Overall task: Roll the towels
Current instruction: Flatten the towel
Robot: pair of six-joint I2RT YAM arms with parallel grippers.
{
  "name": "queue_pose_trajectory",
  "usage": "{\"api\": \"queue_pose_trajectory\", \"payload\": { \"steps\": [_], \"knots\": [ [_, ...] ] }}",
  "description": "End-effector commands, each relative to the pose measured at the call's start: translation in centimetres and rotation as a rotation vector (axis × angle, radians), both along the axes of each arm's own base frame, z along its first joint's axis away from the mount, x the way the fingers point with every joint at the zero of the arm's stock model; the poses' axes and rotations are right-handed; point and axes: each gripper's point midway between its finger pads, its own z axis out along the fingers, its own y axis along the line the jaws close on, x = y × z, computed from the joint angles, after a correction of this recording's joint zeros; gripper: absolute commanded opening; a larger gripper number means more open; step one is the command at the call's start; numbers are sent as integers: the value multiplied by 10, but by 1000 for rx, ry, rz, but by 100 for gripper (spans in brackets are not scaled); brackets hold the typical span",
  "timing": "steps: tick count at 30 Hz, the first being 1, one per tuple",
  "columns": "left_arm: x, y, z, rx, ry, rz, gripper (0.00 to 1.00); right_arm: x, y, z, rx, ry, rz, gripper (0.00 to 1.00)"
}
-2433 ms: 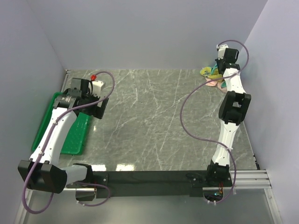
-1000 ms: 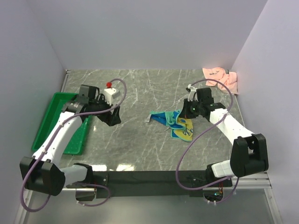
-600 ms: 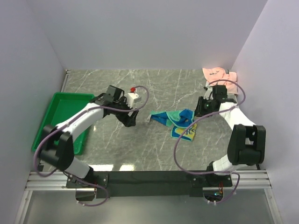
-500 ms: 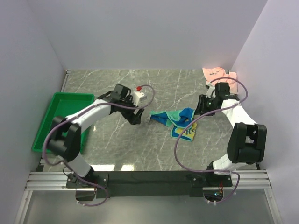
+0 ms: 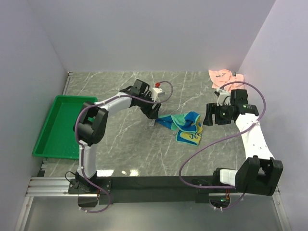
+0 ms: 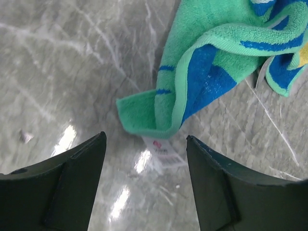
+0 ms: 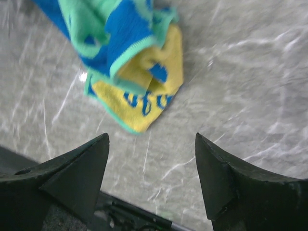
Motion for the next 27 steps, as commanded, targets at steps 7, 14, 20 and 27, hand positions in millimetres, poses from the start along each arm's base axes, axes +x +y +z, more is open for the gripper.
{"api": "queue_pose_trajectory", "payload": {
  "steps": [7, 14, 20, 27],
  "knots": [
    [-19, -27, -5, -39, 37, -119, 65, -24, 35, -41, 62, 162, 105, 75],
    [-23, -9, -11, 37, 67, -43, 13, 26, 38, -68, 70, 160, 16, 62],
    [-45, 10, 3, 42, 69, -26, 1, 67, 44, -81, 129, 210, -23, 18],
    [-69, 47, 16, 43, 134, 48, 0, 75, 36, -50, 127, 174, 8, 0]
  ]
}}
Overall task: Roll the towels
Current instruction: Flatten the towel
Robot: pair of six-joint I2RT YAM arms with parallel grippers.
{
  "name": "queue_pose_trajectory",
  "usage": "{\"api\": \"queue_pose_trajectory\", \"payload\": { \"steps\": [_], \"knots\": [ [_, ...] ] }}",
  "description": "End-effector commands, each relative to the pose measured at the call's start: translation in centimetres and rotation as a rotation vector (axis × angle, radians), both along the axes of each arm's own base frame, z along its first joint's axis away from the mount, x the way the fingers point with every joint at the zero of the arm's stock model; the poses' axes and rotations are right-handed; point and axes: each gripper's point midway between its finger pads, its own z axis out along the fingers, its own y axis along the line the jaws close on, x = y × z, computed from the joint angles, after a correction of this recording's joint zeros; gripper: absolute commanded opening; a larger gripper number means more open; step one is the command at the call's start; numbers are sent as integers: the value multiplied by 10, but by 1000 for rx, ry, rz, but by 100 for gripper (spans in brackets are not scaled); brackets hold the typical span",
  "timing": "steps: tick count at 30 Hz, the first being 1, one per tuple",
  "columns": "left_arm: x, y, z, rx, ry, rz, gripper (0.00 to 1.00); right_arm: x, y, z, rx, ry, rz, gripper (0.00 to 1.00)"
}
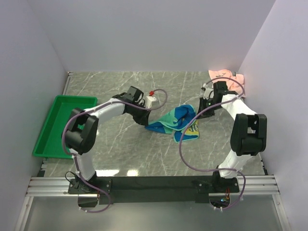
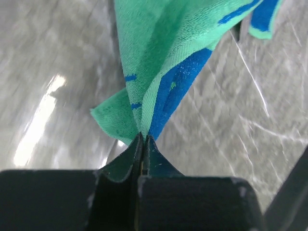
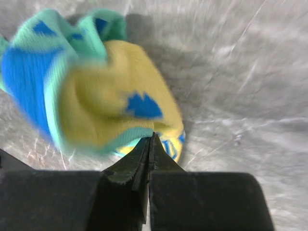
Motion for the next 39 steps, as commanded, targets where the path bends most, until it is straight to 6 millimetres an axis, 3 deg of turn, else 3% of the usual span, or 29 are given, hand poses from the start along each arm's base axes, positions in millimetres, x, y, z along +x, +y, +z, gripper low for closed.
{"api": "queue_pose_trajectory", "payload": {
  "steps": [1, 3, 4, 7, 9, 10, 12, 13, 17, 20, 21, 24, 26, 33, 39],
  "knots": [
    [-8, 19, 37, -38, -21, 50, 0, 11, -10, 35, -7, -85, 30, 0],
    [-19, 28, 41, -33, -18, 47, 0, 9, -16, 40, -21, -68, 43, 0],
    [-23, 30, 54, -46, -46, 44, 0, 17, -19, 51, -34, -101, 61, 0],
    [-40, 42, 61, -39, -51, 34, 0, 32, -24, 59, -63, -124, 86, 0],
    [-49, 49, 55, -18, -35, 31, 0, 39, -18, 47, -54, -79, 100, 0],
    [-51, 51, 53, -9, -30, 29, 0, 51, -15, 54, -54, -96, 112, 0],
    [-53, 54, 45, 12, -12, 40, 0, 54, -6, 40, -44, -31, 132, 16],
    [-54, 54, 41, 17, 3, 49, 0, 61, -4, 45, -42, -43, 130, 32],
    [-56, 53, 32, 22, 42, 64, 1, 58, -14, 54, -82, -42, 120, 55],
    [-54, 53, 28, 26, 48, 79, 1, 37, -22, 50, -90, -6, 121, 55],
    [-54, 53, 28, 26, 48, 79, 1, 21, -21, 47, -88, 9, 128, 55],
    [-51, 53, 25, 32, 48, 96, 1, 8, -12, 46, -83, -35, 142, 54],
    [-48, 54, 23, 40, 49, 102, 1, -6, 2, 30, -94, -2, 167, 52],
    [-44, 55, 20, 68, 50, 100, 1, 14, 35, 4, -146, -32, 163, 46],
    [-42, 58, 22, 77, 40, 113, 1, 29, 41, -22, -208, -10, 155, 54]
  ]
}}
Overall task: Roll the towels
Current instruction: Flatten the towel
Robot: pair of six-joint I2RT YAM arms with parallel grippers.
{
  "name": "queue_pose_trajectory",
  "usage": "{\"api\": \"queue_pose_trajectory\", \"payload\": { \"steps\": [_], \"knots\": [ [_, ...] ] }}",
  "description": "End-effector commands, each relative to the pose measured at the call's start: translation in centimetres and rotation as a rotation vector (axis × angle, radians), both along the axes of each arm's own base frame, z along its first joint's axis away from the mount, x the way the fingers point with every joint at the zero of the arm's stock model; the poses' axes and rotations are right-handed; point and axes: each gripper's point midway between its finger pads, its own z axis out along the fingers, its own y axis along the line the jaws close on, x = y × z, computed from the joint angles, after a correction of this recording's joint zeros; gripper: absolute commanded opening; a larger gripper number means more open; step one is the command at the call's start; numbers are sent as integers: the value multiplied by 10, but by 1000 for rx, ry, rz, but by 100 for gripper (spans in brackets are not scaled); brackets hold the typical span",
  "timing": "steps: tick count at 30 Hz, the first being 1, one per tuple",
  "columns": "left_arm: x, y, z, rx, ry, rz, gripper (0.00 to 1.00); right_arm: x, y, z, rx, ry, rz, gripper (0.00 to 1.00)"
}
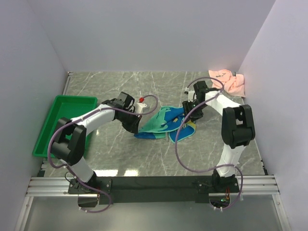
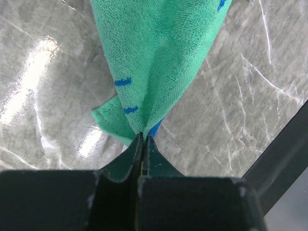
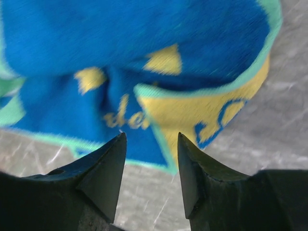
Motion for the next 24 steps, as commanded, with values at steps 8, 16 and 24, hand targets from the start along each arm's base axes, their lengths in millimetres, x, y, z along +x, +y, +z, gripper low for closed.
{"api": "queue_pose_trajectory", "payload": {
  "steps": [8, 16, 24],
  "knots": [
    [12, 8, 17, 15, -86, 41, 1, 36, -7, -30, -131, -33, -65, 35],
    [26, 33, 39, 53, -181, 72, 1, 38, -43, 24, -94, -104, -89, 0],
    [21, 54, 51, 121, -314, -36, 0, 78, -85, 68, -63, -164, -128, 0]
  ]
}}
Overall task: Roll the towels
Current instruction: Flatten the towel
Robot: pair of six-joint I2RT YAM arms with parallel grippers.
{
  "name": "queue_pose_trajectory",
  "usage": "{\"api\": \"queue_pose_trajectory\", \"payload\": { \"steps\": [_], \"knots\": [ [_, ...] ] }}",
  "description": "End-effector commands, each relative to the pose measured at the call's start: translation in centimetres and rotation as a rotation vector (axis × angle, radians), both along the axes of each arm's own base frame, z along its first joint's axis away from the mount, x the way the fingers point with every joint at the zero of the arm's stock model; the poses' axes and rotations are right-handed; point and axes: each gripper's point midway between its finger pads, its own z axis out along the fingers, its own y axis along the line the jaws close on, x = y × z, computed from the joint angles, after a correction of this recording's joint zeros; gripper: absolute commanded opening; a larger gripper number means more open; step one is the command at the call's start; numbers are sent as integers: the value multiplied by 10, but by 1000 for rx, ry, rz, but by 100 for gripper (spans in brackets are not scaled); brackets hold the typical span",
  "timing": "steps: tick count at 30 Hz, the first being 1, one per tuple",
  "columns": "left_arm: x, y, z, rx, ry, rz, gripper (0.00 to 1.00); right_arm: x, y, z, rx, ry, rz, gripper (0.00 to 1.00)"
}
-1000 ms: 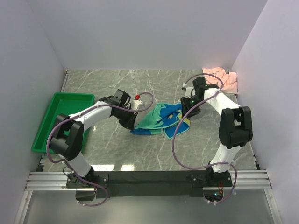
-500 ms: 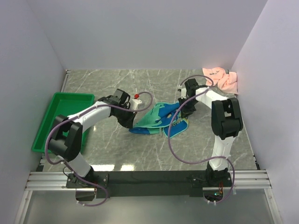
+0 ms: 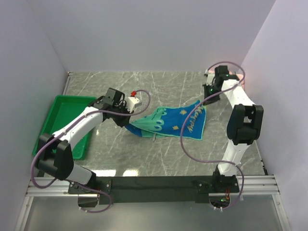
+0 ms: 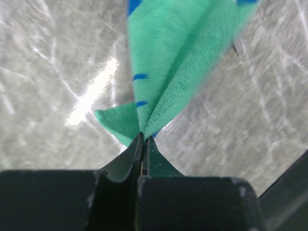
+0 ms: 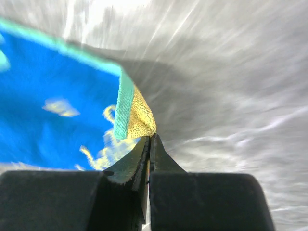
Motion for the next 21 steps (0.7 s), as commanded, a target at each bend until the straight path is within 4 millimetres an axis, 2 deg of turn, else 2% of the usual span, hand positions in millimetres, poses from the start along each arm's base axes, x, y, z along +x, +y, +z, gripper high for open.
{"api": "queue_pose_trajectory", "payload": {
  "steps": [1, 2, 3, 4, 5, 6, 7, 8, 9, 10, 11, 12, 13, 14, 16, 18, 19, 20, 21],
  "knots": [
    [-4, 14, 1, 71, -65, -66, 1, 17, 1, 25, 30, -39, 45, 0],
    [-6, 15, -4, 79, -53, -70, 1, 19, 4, 15, 32, -5, 48, 4],
    [-6, 16, -8, 87, -43, -68, 1, 19, 7, 16, 31, 12, 53, 16],
    [-6, 16, -11, 88, -34, -67, 1, 18, 9, 13, 32, 31, 57, 36],
    [-3, 13, -10, 82, -29, -61, 0, 13, 9, 9, 36, 46, 57, 43],
    [-2, 11, -15, 80, -2, -44, 0, 10, 9, 10, 31, 42, 63, 52],
    [3, 9, -11, 70, -3, -32, 1, 6, 7, 22, 23, 8, 71, 62],
    [6, 7, -11, 64, 7, -19, 1, -4, 2, 16, 4, 18, 73, 62],
    [9, 6, -16, 56, 36, 8, 1, -10, -3, 18, -11, 8, 77, 63],
    [15, 2, -11, 29, 34, 19, 1, -16, -8, 29, -24, -23, 76, 63],
    [21, 0, -9, 10, 38, 40, 0, -30, -14, 20, -42, 3, 84, 63],
    [25, 0, -15, -2, 73, 74, 1, -37, -15, 20, -48, -1, 96, 63],
    [34, -3, -9, -25, 71, 86, 0, -45, -12, 32, -44, -38, 118, 62],
    [35, -6, -14, -45, 114, 87, 0, -57, -8, 25, -36, -32, 156, 61],
    [47, -6, -9, -79, 129, 124, 1, -68, 4, 34, -24, -82, 214, 56],
    [52, -4, -17, -96, 180, 149, 1, -78, 22, 21, -73, -92, 311, 49],
    [59, -4, -12, -103, 177, 154, 1, -80, 26, 19, -93, -104, 335, 48],
    [61, -3, -19, -101, 203, 158, 1, -81, 30, 9, -116, -107, 366, 47],
    [65, -1, -17, -98, 204, 164, 1, -83, 37, 2, -142, -103, 397, 45]
  ]
}}
